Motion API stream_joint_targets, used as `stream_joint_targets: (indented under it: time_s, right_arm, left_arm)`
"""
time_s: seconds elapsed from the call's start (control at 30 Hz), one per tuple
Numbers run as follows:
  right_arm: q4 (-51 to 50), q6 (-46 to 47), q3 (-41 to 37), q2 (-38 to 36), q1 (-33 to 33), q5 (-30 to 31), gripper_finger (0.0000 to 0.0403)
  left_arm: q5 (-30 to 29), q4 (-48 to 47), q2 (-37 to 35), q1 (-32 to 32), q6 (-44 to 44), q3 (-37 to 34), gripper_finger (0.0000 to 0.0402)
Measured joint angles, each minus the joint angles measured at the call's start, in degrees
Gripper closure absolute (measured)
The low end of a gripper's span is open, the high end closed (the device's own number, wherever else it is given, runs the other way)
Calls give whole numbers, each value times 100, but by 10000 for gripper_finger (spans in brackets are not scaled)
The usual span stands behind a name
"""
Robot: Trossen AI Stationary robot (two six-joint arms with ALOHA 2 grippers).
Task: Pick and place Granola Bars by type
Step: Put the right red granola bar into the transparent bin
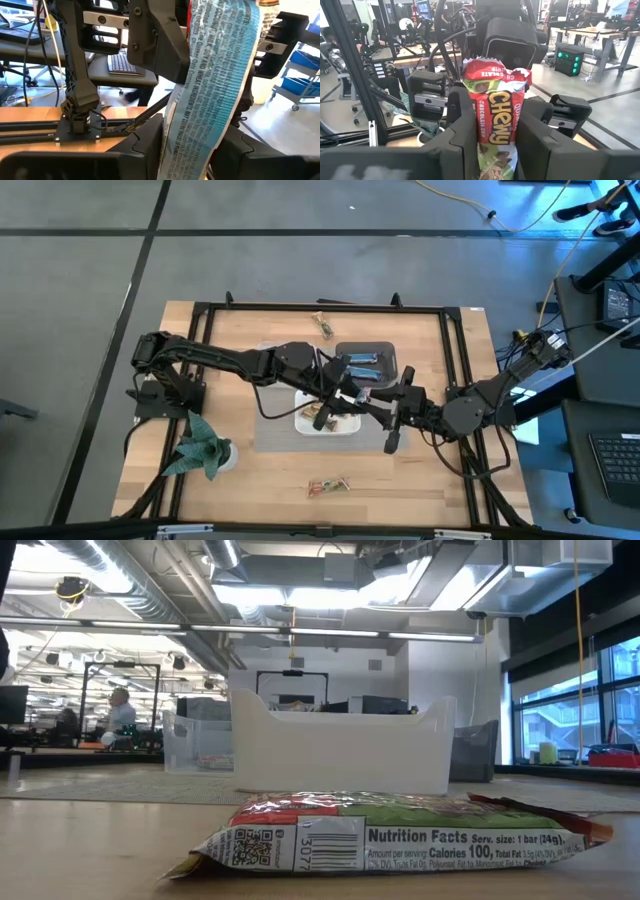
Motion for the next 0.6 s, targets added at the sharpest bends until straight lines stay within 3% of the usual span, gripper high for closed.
stream_joint_targets:
  time_s: [0.33,0.6]
  right_arm:
    - [-168,148,0,0,2,18,272]
    - [-349,130,-4,-146,60,137,192]
  left_arm:
    - [-14,-38,0,0,-2,0,279]
    - [-42,-202,0,35,66,0,279]
